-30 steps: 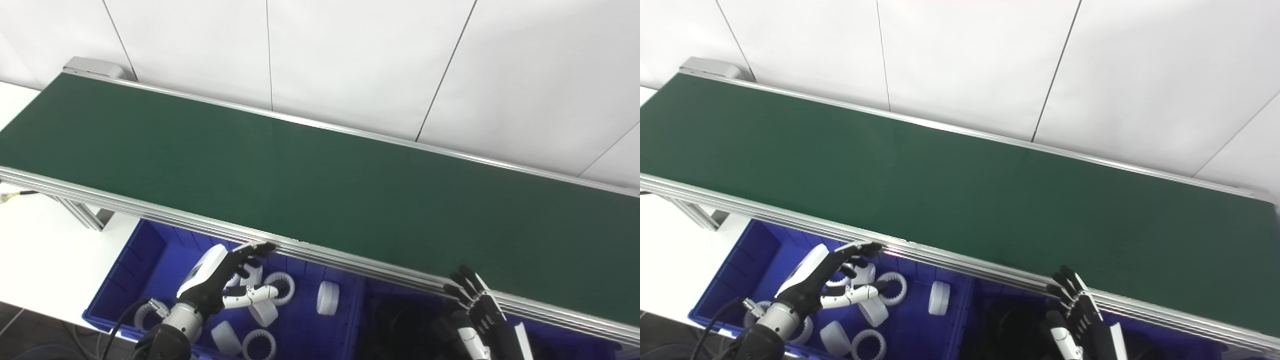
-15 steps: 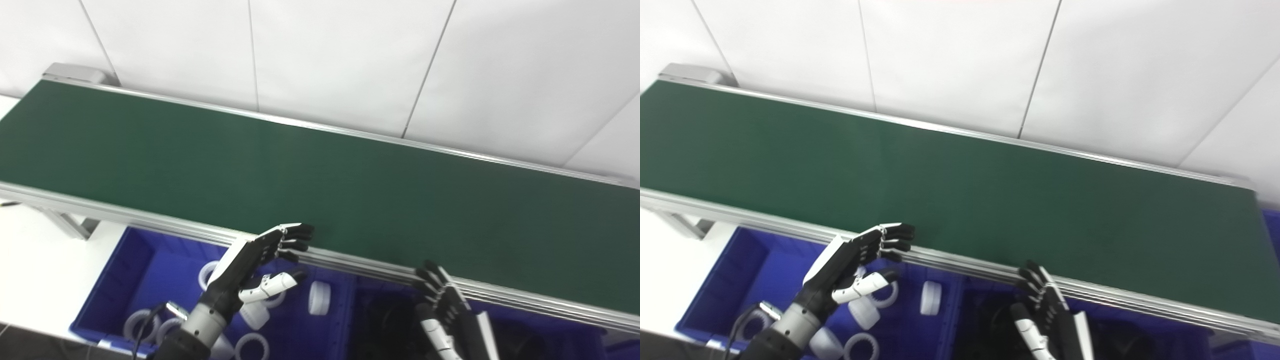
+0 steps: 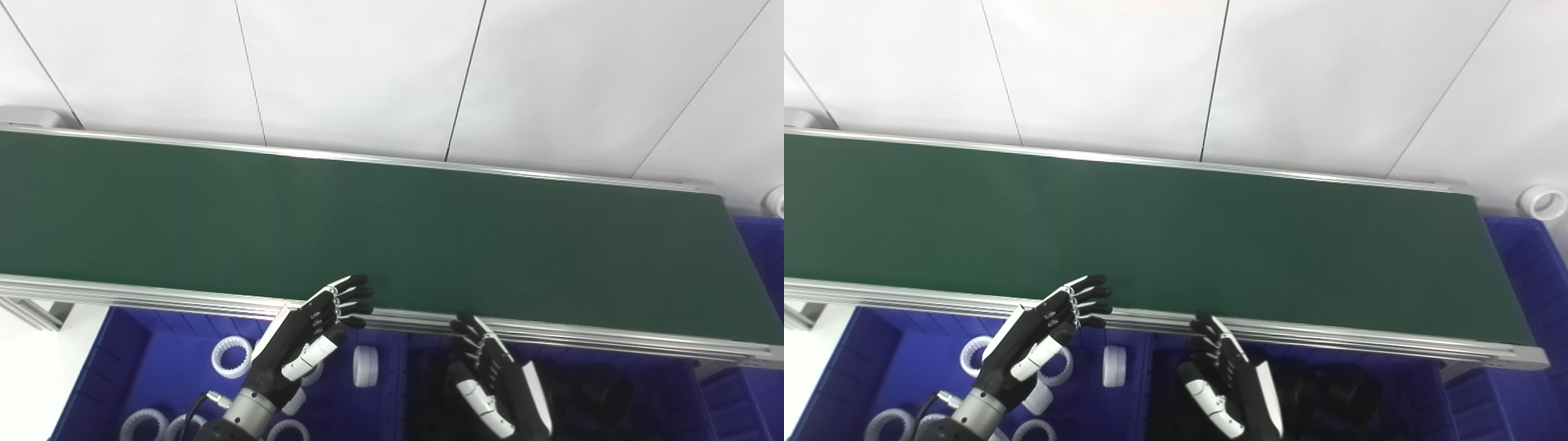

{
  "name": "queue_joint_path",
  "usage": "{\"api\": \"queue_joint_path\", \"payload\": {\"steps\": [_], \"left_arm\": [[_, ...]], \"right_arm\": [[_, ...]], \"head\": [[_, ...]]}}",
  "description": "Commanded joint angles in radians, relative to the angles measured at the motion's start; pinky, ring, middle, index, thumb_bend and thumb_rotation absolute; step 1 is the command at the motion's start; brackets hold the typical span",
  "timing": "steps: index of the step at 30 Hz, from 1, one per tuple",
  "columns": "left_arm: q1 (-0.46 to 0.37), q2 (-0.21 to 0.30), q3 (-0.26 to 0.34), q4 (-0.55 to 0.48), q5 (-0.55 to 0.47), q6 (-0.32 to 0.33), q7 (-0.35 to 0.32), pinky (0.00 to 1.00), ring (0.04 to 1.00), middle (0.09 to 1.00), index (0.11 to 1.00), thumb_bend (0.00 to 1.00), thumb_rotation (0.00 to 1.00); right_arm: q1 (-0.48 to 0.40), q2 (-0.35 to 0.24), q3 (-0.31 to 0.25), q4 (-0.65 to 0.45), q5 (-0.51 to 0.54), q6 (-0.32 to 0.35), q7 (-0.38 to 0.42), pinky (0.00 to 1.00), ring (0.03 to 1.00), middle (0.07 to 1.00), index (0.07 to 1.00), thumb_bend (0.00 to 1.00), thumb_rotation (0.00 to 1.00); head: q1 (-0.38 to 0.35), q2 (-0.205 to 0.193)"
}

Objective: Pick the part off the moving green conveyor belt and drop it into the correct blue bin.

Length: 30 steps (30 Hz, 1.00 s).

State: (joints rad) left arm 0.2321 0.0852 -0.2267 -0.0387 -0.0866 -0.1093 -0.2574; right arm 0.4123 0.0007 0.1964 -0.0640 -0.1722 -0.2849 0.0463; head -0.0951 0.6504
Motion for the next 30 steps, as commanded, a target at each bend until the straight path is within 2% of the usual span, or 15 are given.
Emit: {"api": "queue_joint_path", "payload": {"steps": [1, 6, 16, 24, 30], "left_arm": [[-0.013, 0.007, 0.012, 0.012, -0.023, -0.058, -0.019, 0.73, 0.769, 0.83, 0.839, 0.76, 0.73], [-0.009, 0.006, 0.039, 0.046, -0.068, -0.06, -0.036, 0.73, 0.777, 0.823, 0.825, 0.72, 0.7], [0.01, 0.012, 0.043, 0.029, -0.009, -0.094, -0.013, 0.72, 0.758, 0.801, 0.8, 0.74, 0.71], [0.057, 0.032, 0.04, -0.044, 0.055, -0.1, -0.006, 0.7, 0.767, 0.802, 0.784, 0.78, 0.68], [0.086, 0.044, 0.042, -0.077, 0.049, -0.098, -0.01, 0.69, 0.758, 0.794, 0.775, 0.77, 0.7]], "right_arm": [[0.008, 0.011, 0.006, -0.015, -0.008, -0.069, -0.018, 0.71, 0.792, 0.842, 0.879, 0.59, 0.68], [0.014, 0.015, 0.019, -0.018, -0.024, -0.068, -0.036, 0.71, 0.793, 0.843, 0.88, 0.58, 0.68], [0.015, 0.018, 0.032, -0.017, -0.029, -0.066, -0.056, 0.7, 0.791, 0.841, 0.88, 0.58, 0.72], [0.014, 0.013, 0.038, -0.017, -0.021, -0.065, -0.062, 0.71, 0.8, 0.848, 0.888, 0.59, 0.76], [0.01, 0.014, 0.038, -0.012, -0.022, -0.066, -0.065, 0.71, 0.798, 0.845, 0.887, 0.59, 0.78]], "head": [[-0.007, 0.0], [-0.02, 0.003], [-0.037, 0.01], [-0.033, 0.012], [-0.031, 0.012]]}}
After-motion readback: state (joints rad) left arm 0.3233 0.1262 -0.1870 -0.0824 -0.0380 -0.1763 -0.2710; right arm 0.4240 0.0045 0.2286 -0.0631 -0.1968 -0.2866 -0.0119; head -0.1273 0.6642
